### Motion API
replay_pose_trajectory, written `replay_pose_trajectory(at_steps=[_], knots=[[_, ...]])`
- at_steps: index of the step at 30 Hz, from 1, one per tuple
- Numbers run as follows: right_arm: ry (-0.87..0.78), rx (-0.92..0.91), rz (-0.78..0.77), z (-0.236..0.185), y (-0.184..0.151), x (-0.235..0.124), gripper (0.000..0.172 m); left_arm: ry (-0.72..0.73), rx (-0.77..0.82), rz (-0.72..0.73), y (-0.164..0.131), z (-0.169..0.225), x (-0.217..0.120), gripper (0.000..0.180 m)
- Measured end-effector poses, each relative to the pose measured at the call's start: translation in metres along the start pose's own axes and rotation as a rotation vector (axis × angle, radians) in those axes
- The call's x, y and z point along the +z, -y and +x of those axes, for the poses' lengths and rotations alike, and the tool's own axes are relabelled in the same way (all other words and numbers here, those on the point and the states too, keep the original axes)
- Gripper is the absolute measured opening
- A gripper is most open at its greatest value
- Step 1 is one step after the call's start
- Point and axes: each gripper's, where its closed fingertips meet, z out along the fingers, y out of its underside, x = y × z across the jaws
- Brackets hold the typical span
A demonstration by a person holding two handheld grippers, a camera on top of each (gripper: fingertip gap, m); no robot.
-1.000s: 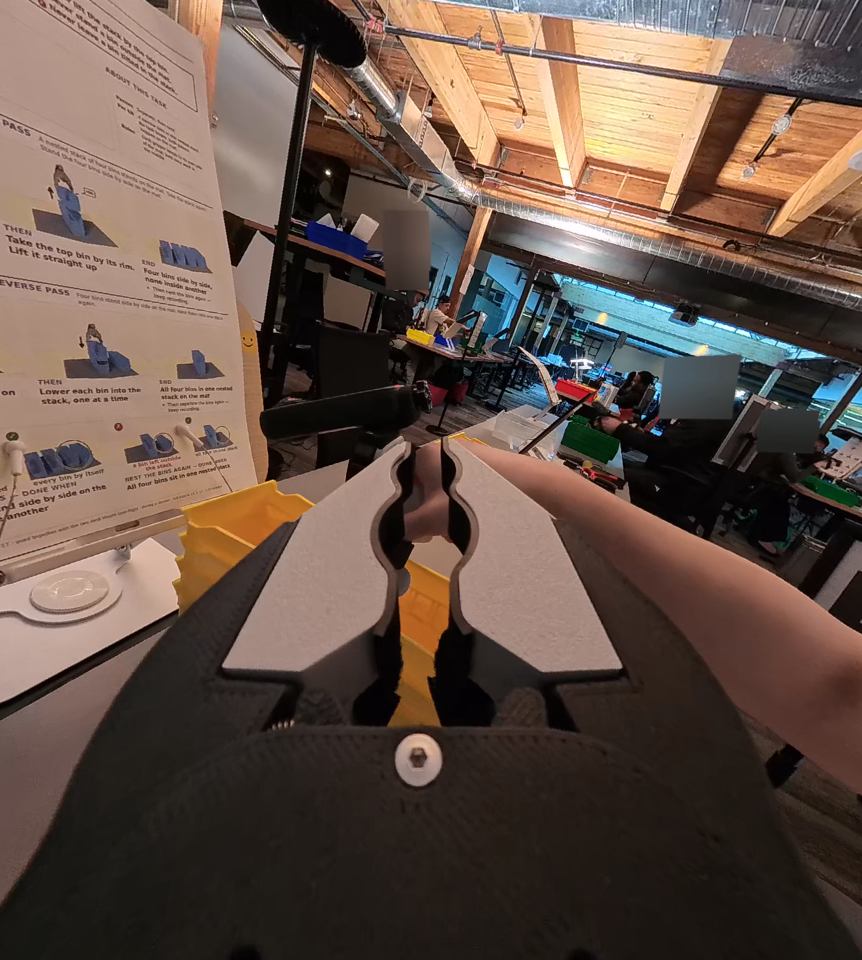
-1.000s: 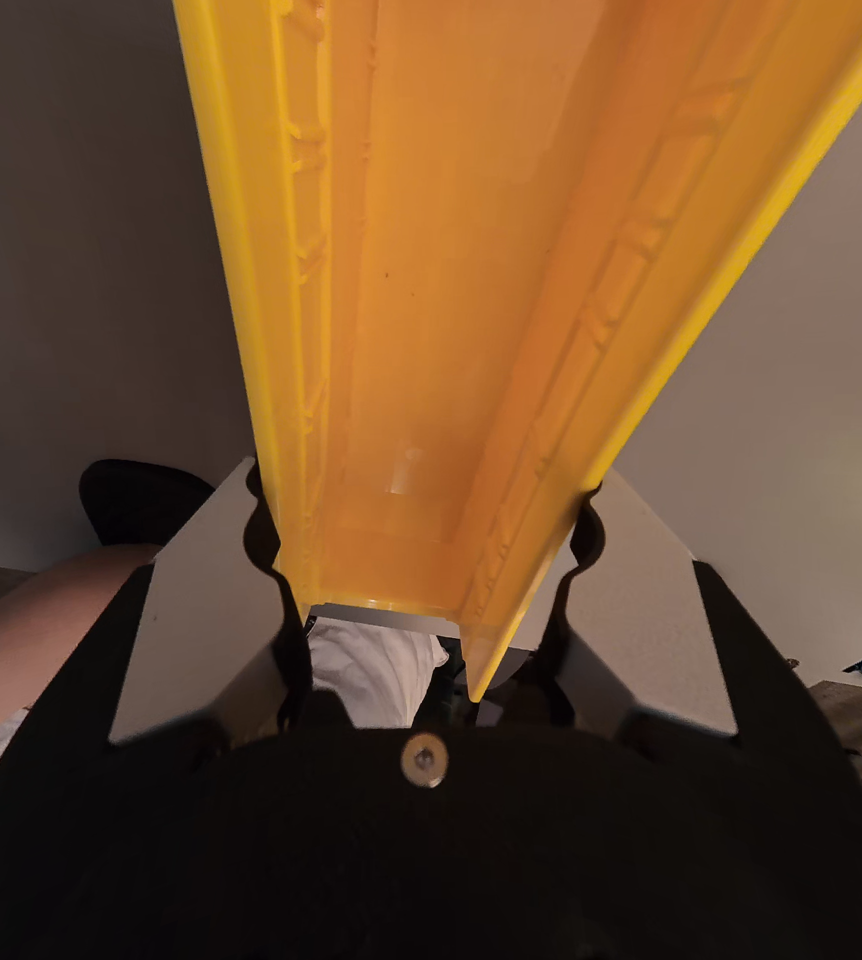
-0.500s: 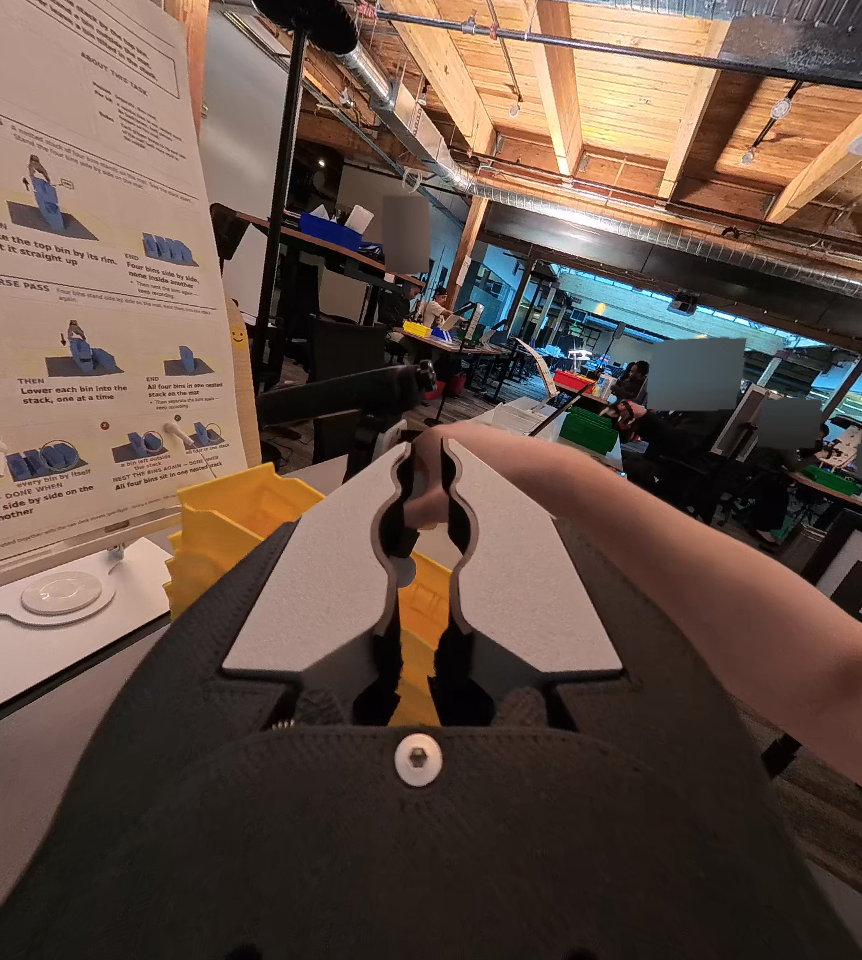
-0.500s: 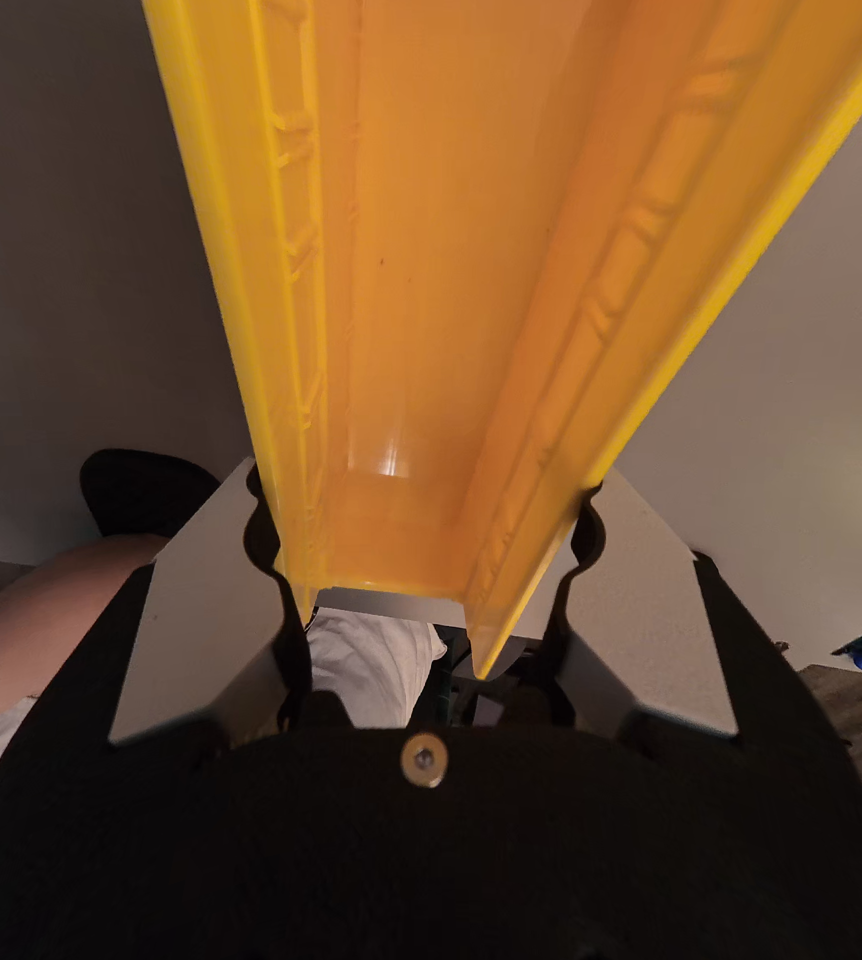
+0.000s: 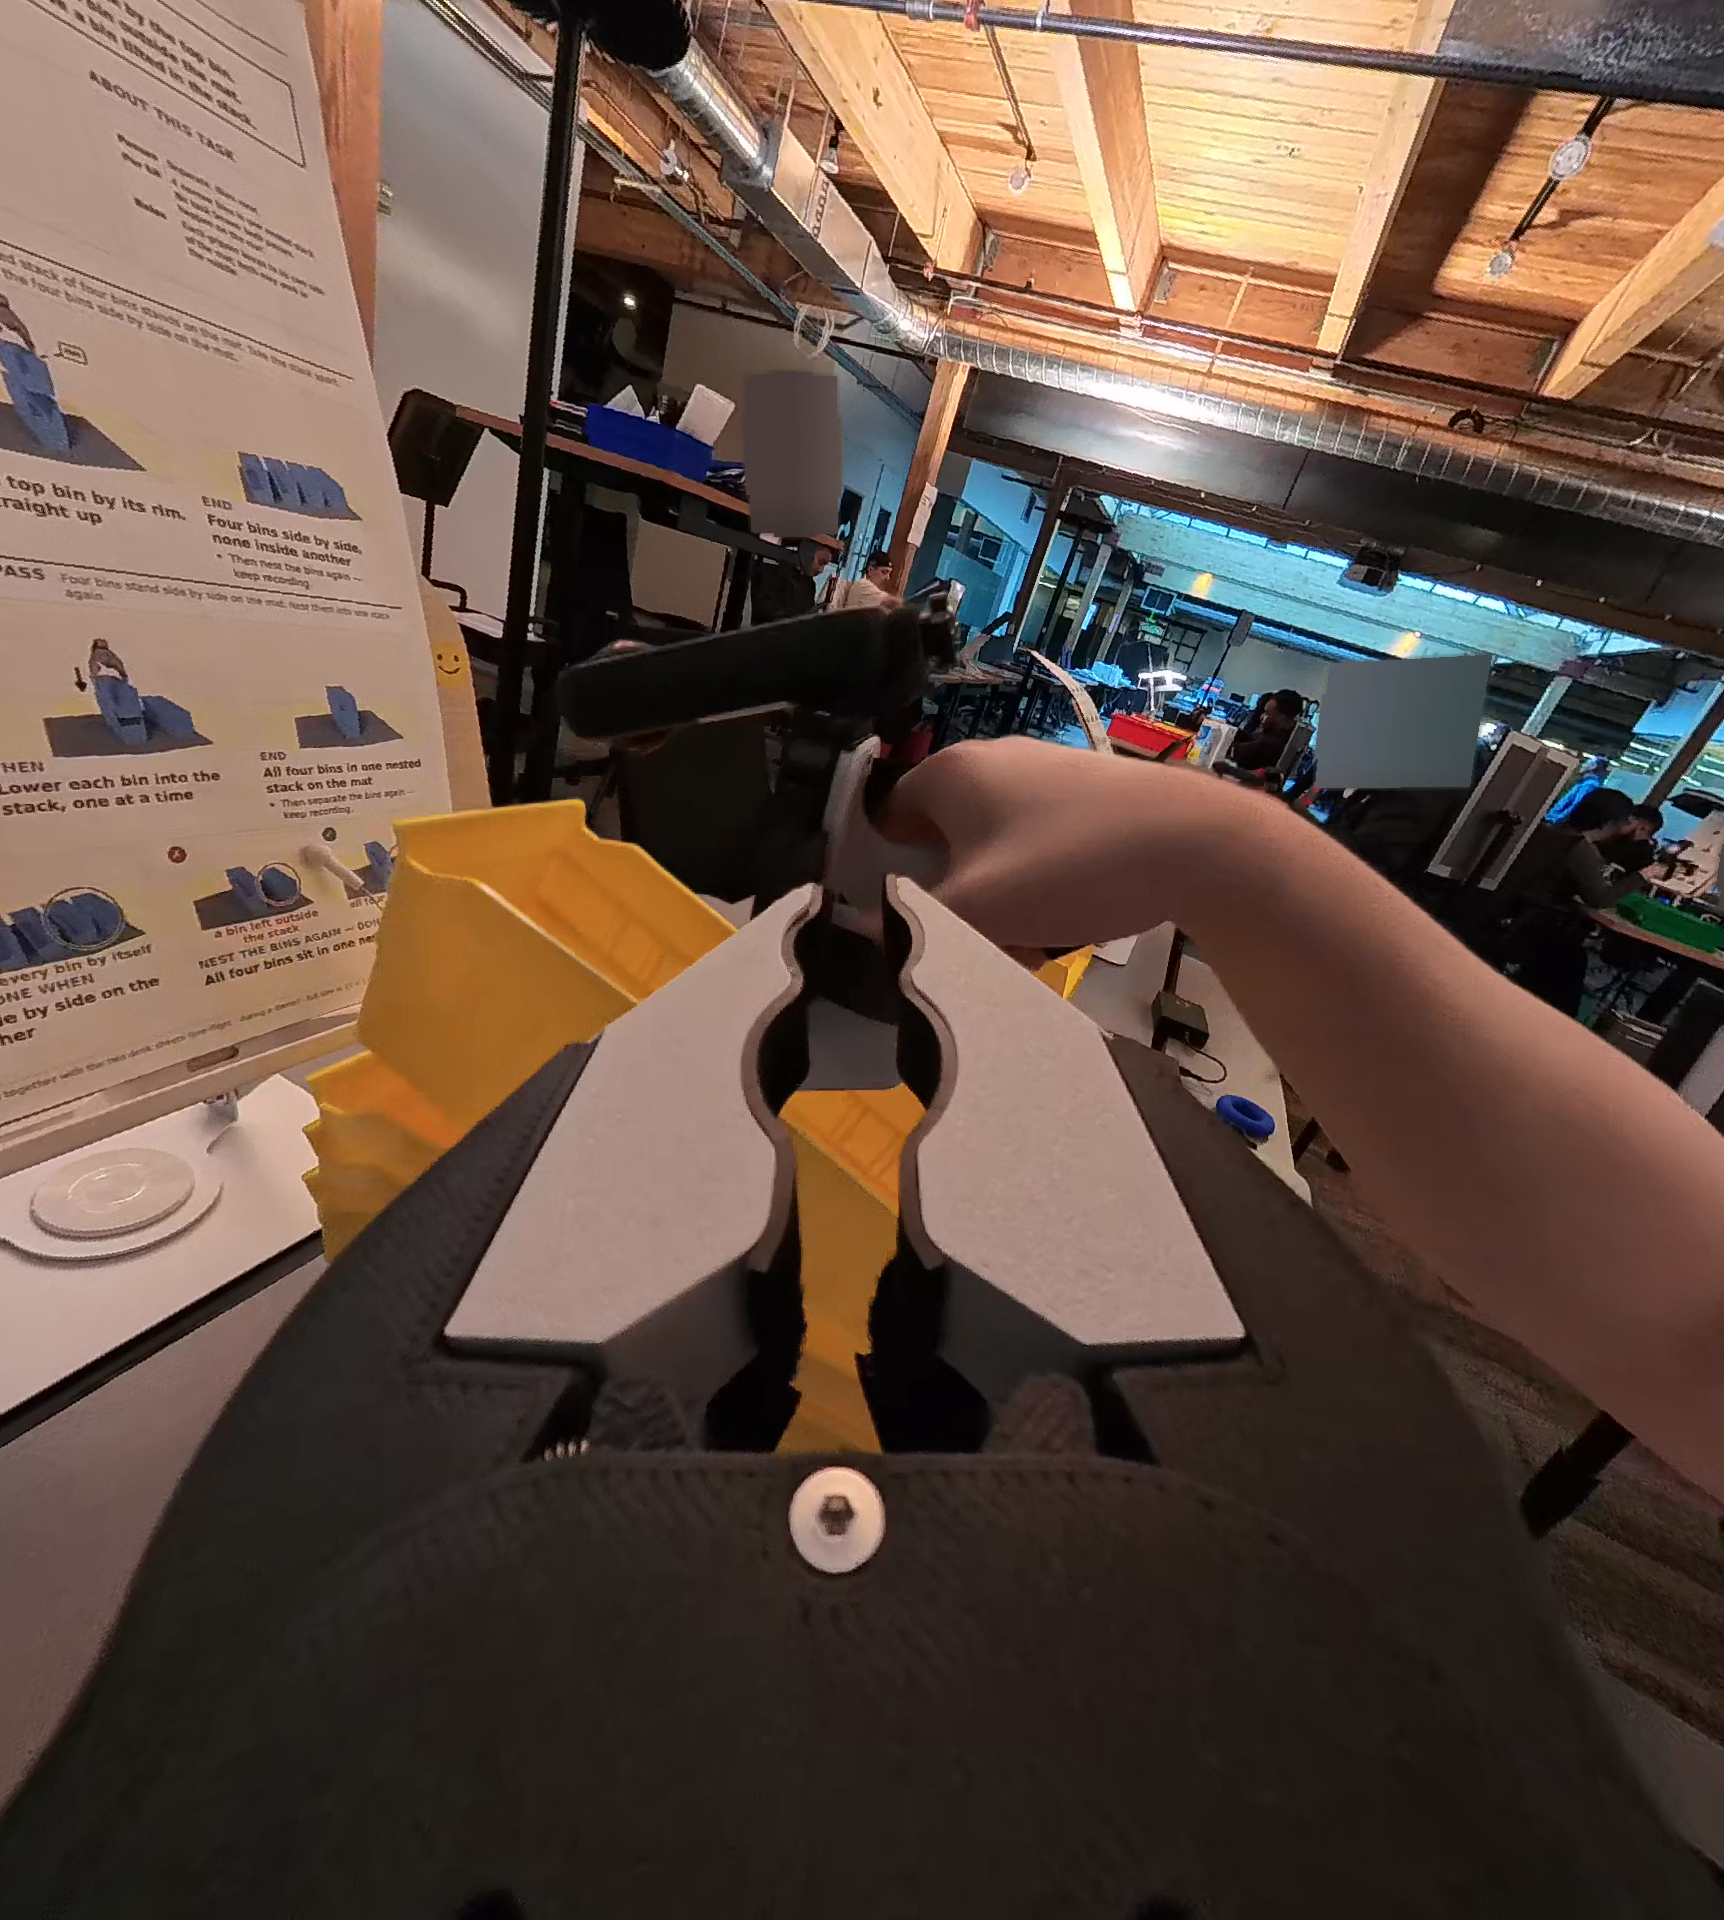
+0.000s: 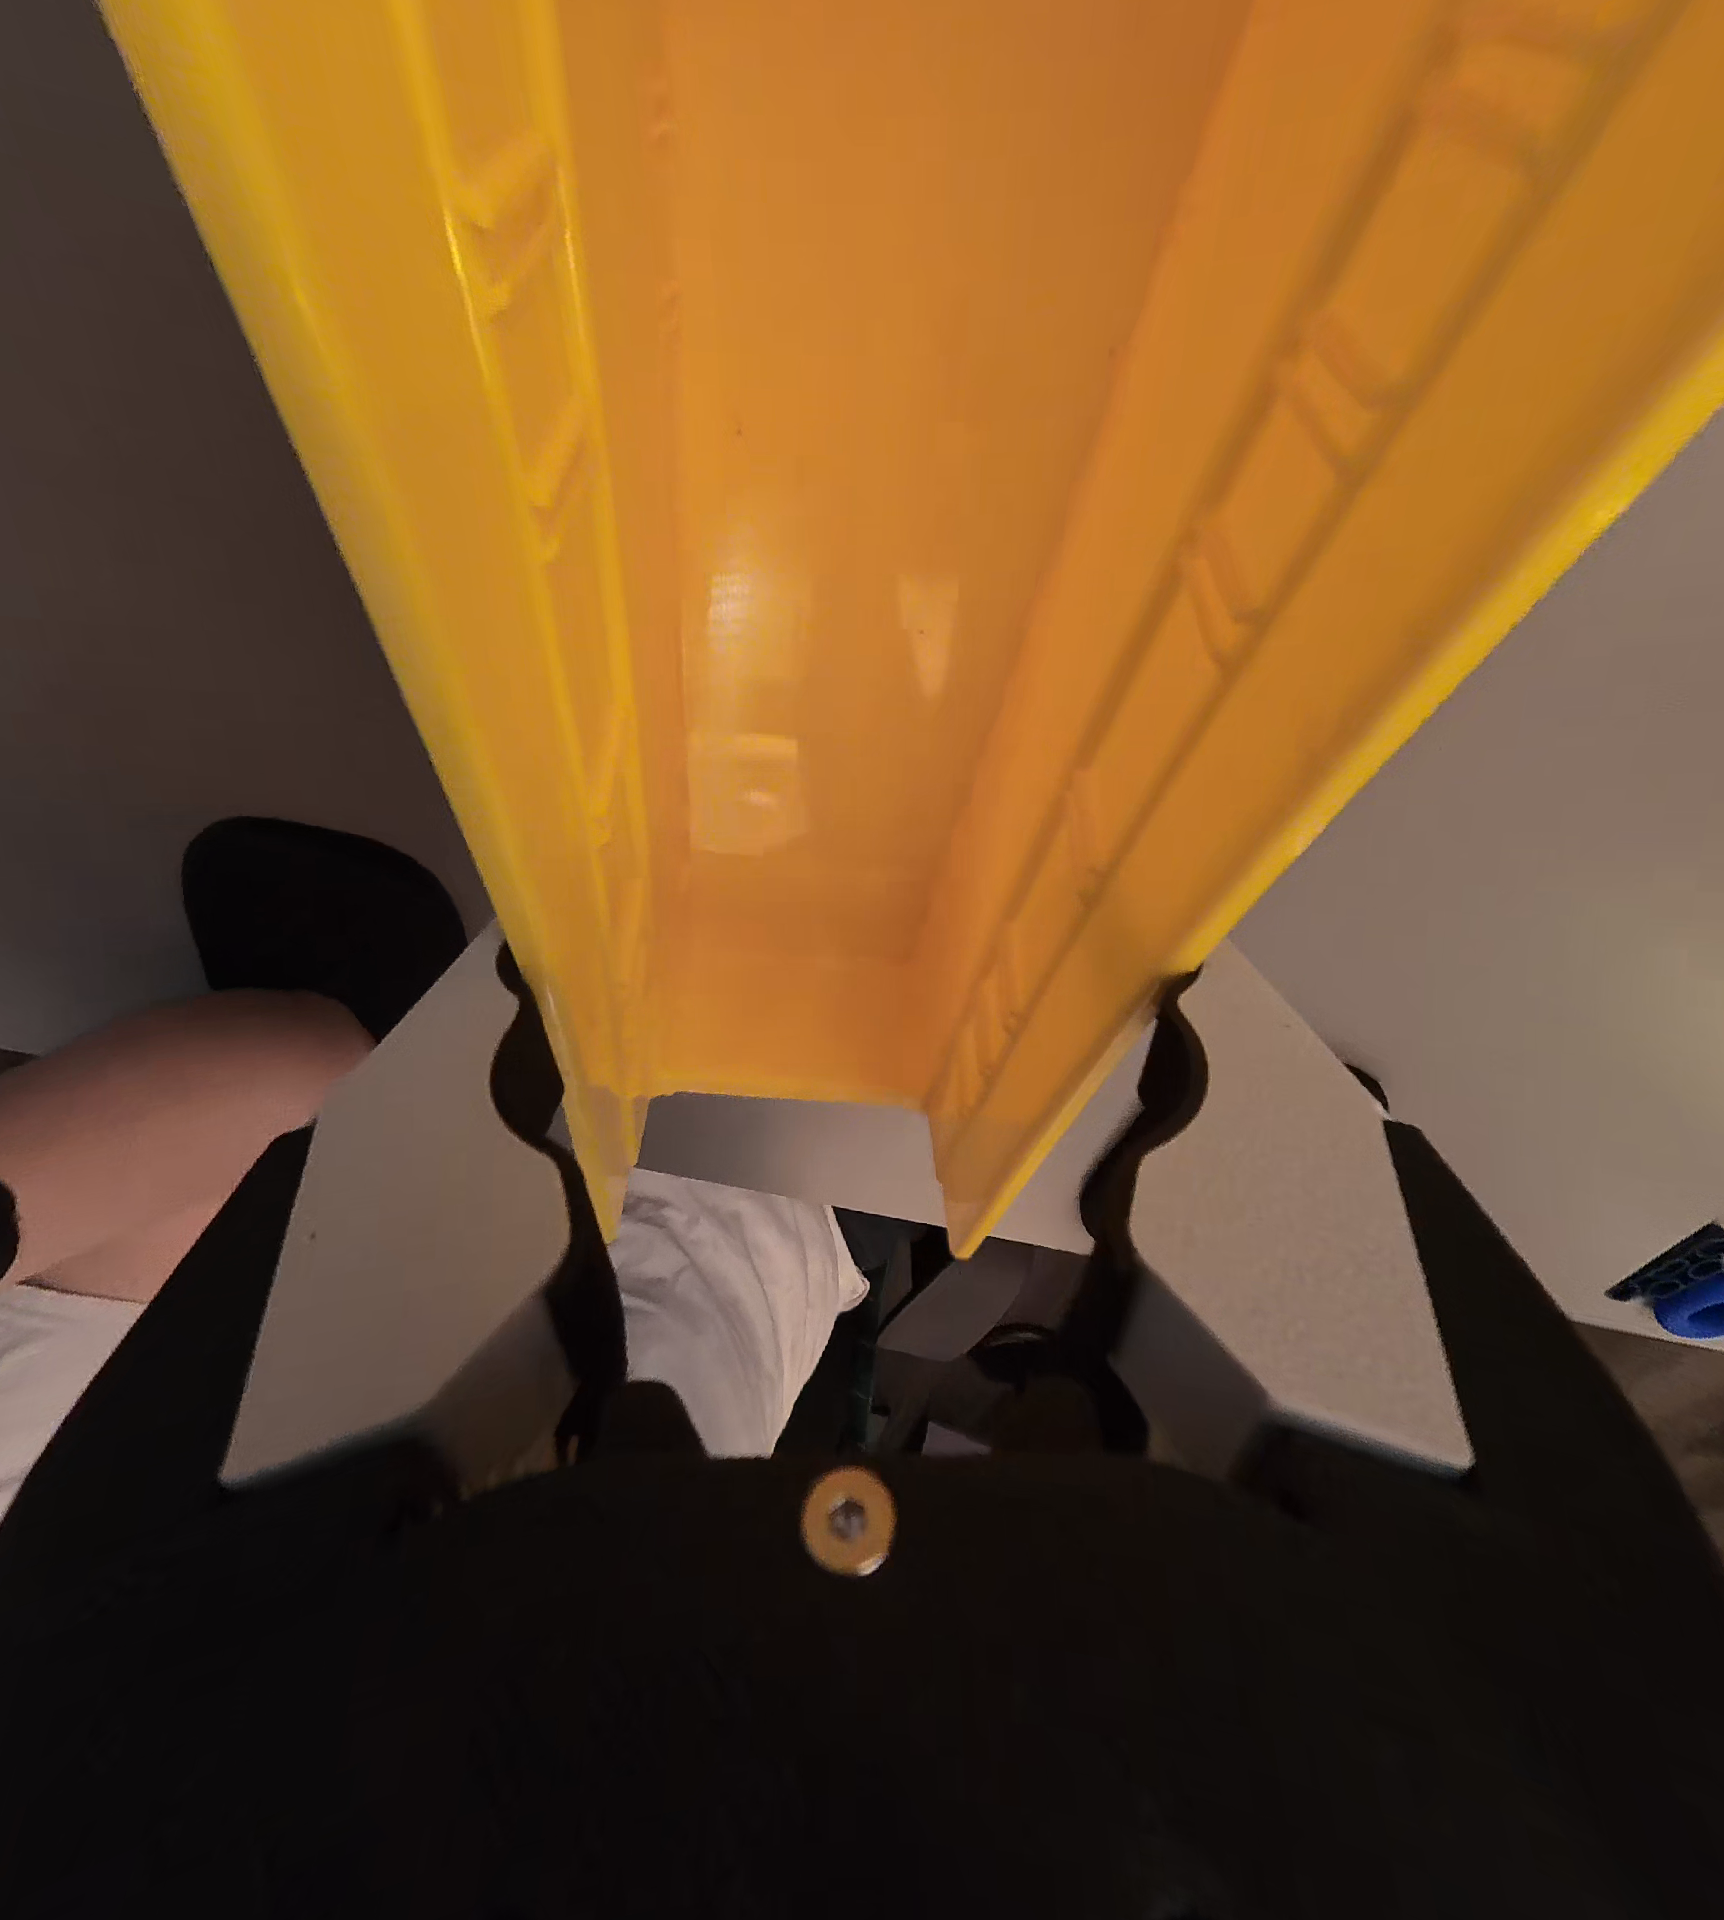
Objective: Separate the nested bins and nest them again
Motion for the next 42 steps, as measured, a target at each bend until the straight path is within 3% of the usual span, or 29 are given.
replay_pose_trajectory(at_steps=[11,17,23,29,36,42], knots=[[0.115,-0.028,0.125,0.003,-0.013,-0.061,0.116,0.008,0.009,-0.011,-0.002,0.000,0.002,0.008],[0.080,0.042,0.139,0.051,-0.030,-0.073,0.116,0.007,0.007,-0.010,-0.001,0.000,0.001,0.008],[0.060,0.134,0.175,0.108,-0.036,-0.042,0.115,0.004,0.009,-0.009,-0.001,0.001,0.001,0.008],[0.034,0.181,0.177,0.146,-0.027,0.021,0.115,0.002,0.014,-0.017,-0.003,0.003,0.003,0.008],[0.007,0.199,0.101,0.165,-0.023,0.102,0.116,0.004,0.015,-0.017,-0.002,0.003,0.002,0.008],[0.029,0.199,0.071,0.166,-0.024,0.123,0.120,0.008,0.015,-0.022,-0.003,0.001,0.003,0.008]])
